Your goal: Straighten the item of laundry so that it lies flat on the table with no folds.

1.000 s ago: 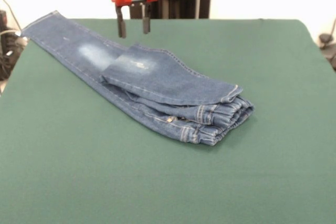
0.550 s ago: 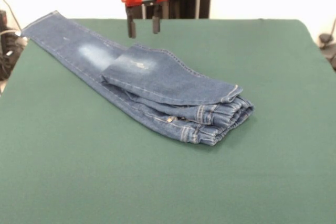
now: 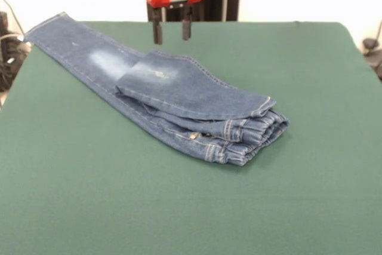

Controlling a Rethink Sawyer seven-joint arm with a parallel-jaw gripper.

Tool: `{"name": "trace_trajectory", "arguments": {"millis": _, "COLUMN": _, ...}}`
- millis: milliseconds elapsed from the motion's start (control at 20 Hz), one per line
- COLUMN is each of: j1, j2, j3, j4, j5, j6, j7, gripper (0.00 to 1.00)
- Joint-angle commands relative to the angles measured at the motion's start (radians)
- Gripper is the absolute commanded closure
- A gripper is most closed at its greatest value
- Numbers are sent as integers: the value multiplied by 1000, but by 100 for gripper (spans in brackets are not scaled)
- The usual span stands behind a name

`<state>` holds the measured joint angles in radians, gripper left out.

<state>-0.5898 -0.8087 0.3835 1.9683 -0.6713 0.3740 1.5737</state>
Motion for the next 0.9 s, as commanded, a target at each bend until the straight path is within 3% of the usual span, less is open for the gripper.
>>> {"name": "trace_trajectory", "arguments": {"millis": 50, "j1": 91, "j2": 56, "j3": -59, "j4": -77, "j5": 107, "j6": -29, "j7": 263, "gripper": 0}}
{"name": "trace_trajectory", "arguments": {"millis": 900, "j1": 184, "j2": 48, "j3": -201, "j4": -79, "j5": 238, "j6": -16, "j7": 255, "gripper": 0}}
